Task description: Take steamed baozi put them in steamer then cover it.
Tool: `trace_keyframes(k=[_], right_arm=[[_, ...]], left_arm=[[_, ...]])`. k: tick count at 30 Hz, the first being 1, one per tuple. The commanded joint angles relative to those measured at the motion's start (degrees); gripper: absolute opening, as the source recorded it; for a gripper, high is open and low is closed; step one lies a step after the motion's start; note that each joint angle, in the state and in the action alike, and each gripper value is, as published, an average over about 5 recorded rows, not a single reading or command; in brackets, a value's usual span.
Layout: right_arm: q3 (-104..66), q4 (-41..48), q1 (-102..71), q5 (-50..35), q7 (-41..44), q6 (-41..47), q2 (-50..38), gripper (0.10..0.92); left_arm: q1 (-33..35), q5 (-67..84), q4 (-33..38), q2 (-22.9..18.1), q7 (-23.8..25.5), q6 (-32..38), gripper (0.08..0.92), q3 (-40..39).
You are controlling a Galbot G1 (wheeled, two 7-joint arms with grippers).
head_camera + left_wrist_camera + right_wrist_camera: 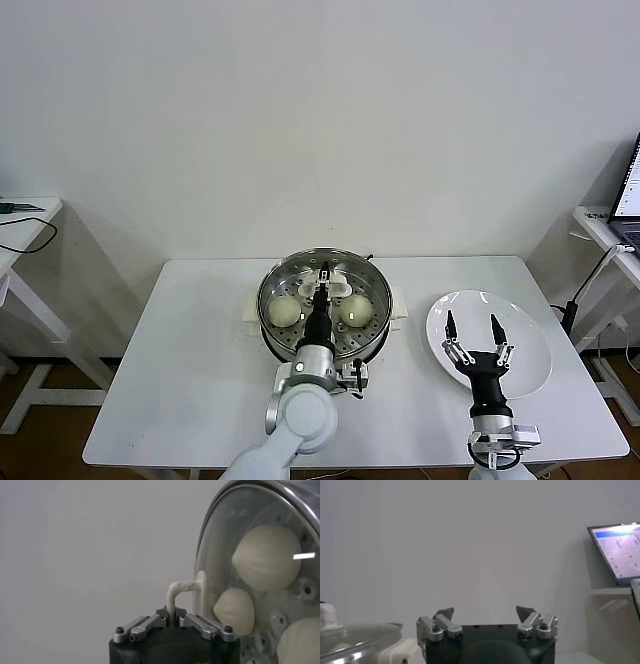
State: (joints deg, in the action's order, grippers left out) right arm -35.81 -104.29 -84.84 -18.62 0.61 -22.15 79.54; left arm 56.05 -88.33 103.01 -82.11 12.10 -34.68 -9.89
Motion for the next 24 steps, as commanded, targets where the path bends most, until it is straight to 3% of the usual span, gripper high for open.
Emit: trace_keyframes(k=[1,8,12,15,18,24], right_arm=[[-0.1,0.1,0.1,-0.1,0.0,-0.1,-0.3,0.823],[0.1,0.4,0.2,-0.3,0.1,-0.1,-0.8,0.823],[0.1,0.1,0.1,-0.5,0.0,0.1,-1.3,0.823],[-0.1,-0.9,-0.2,-0.5,0.0,1.1,-1.8,0.823],[-0.6,-2.8,-0.9,-0.4,0.1,3.0,-2.3,0.823],[-1.8,-6.3,-1.9,-0.3,1.3,7.0,-3.0,0.823]], left_arm=[[3.8,1.8,8.0,4.6,-0.5,-0.6,0.427,-0.9],[9.5,3.6,17.3,9.7,-1.2,-0.8,0.635,0.5],[14.0,8.4,24.8,12.4,-3.8,0.4,0.747,5.7],[19.3,21.0,29.7,13.6,-10.4,5.4,0.805,13.8],[25.5,43.0,32.6,13.6,-17.8,13.8,0.820,24.7],[34.2,70.0,31.4,7.7,-20.1,29.6,0.823,43.1]])
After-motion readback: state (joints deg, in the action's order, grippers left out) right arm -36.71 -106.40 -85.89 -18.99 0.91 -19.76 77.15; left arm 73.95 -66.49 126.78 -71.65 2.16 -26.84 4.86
